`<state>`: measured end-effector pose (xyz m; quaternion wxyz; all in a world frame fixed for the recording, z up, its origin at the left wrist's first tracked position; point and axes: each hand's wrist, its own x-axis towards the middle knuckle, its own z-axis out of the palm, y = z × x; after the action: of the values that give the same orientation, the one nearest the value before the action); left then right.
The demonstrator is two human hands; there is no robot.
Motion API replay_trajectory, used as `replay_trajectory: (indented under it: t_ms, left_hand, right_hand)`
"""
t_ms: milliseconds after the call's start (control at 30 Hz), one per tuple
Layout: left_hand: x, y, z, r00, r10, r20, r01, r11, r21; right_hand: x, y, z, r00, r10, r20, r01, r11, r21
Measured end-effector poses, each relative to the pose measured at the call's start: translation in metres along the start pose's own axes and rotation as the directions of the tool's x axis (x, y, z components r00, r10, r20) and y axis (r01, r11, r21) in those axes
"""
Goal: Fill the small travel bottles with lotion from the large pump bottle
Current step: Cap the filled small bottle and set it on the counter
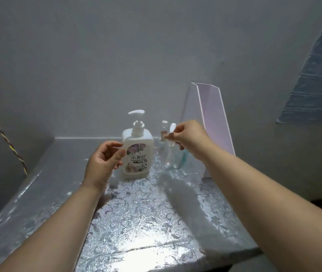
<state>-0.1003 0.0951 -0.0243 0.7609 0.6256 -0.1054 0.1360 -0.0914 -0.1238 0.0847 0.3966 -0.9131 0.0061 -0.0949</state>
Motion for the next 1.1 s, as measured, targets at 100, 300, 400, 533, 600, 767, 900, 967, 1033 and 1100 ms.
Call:
replay_trajectory:
  t_ms: [100,300,400,533,600,767,900,967,1033,1100]
  left_hand:
    - [0.0,-0.002,-0.001,1.0,0.007,-0.021,-0.006,1.0,0.012]
    - [0.002,-0.005,-0.003,1.0,0.0,-0.02,0.0,1.0,0.02]
    - [0.003,-0.006,-0.004,1.0,-0.002,-0.011,0.002,1.0,0.026]
    - [0.004,-0.007,-0.004,1.0,0.001,-0.015,0.0,1.0,0.019]
    - [0.005,-0.007,-0.004,1.0,0.004,-0.016,-0.004,1.0,0.009]
    - [0.004,-0.006,-0.002,1.0,0.004,-0.027,-0.004,1.0,0.001]
    - [0.003,-0.005,-0.002,0.998,0.016,-0.062,-0.016,1.0,0.004]
    - [0.002,-0.007,-0.002,0.996,0.026,-0.09,-0.023,0.999,0.025]
    - [0.003,-0.008,-0.001,0.991,0.029,-0.128,-0.024,0.999,0.045]
    - [0.008,-0.007,0.001,0.981,0.034,-0.191,-0.024,0.998,0.055]
  right_hand:
    - [0.003,0.011,0.01,0.999,0.04,-0.01,-0.04,0.998,-0.046]
    - [0.009,0.023,0.028,0.997,0.065,-0.047,-0.07,0.992,-0.108]
    - [0.012,0.025,0.033,0.996,0.058,-0.065,-0.068,0.985,-0.16]
    - [0.017,0.027,0.035,0.995,0.055,-0.083,-0.069,0.982,-0.177]
    - [0.018,0.029,0.034,0.993,0.063,-0.1,-0.077,0.987,-0.143]
    - [0.012,0.029,0.028,0.986,0.063,-0.153,-0.081,0.991,-0.108]
    - [0.003,0.02,0.019,0.971,0.043,-0.237,-0.092,0.976,-0.2]
    - [0.001,0.013,0.012,0.968,0.022,-0.249,-0.073,0.978,-0.195]
    - [0.002,0.003,0.006,0.968,-0.003,-0.251,-0.04,0.985,-0.166]
    - [0.016,-0.006,0.002,0.969,-0.02,-0.247,-0.019,0.988,-0.155]
